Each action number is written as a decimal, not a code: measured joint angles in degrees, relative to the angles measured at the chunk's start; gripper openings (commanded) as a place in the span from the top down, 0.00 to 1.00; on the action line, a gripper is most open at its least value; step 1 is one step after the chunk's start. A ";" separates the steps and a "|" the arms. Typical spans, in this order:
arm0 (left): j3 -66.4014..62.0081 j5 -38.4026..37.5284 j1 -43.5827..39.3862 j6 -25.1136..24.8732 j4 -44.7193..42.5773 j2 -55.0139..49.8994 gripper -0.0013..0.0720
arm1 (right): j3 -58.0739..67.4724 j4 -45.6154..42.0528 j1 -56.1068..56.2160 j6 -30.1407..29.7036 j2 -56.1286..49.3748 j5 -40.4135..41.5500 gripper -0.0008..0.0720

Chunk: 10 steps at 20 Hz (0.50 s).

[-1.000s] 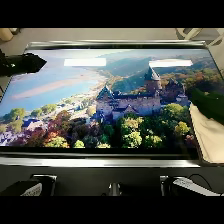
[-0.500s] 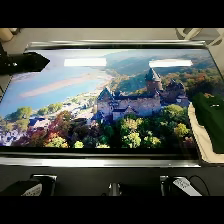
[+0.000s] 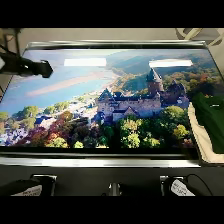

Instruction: Fold the shirts.

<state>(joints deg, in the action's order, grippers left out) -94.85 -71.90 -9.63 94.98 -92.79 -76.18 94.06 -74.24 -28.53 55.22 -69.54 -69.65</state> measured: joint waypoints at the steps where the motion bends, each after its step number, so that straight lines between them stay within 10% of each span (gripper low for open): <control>1: 0.46 -3.65 -0.39 0.85 -1.03 -1.84 0.05 | 0.35 -0.85 4.44 1.42 -1.88 -2.47 0.07; 10: 15.96 -2.97 -2.95 3.06 -2.38 1.29 0.05 | -0.02 -3.13 18.93 4.76 -11.32 -18.86 0.07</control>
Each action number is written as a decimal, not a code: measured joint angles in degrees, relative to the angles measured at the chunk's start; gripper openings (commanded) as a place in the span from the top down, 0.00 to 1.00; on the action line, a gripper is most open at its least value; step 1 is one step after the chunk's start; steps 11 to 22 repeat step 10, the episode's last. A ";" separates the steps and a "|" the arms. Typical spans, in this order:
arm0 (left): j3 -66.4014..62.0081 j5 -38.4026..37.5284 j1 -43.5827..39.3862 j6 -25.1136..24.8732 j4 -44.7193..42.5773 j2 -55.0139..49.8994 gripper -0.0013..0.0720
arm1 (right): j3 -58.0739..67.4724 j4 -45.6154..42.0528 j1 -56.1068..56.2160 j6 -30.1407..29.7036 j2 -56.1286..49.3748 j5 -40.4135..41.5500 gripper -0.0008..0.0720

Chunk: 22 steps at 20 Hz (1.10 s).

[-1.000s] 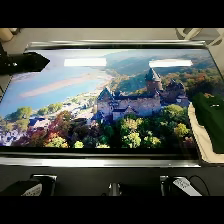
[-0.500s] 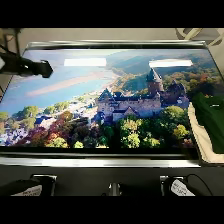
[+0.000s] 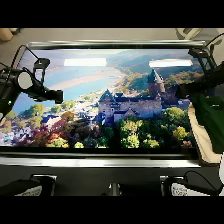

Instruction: Fold the shirts.

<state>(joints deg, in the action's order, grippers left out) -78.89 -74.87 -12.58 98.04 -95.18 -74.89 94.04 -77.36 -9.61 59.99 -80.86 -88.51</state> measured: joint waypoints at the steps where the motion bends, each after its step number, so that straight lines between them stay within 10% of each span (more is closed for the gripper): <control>1: 0.50 0.59 -0.15 0.13 0.04 0.15 0.05 | -0.04 -0.09 0.33 0.02 -0.20 -0.26 0.07; 22: 1.75 1.77 -0.26 0.35 0.07 0.61 0.05 | -0.11 -0.42 0.96 0.20 -0.63 -1.05 0.07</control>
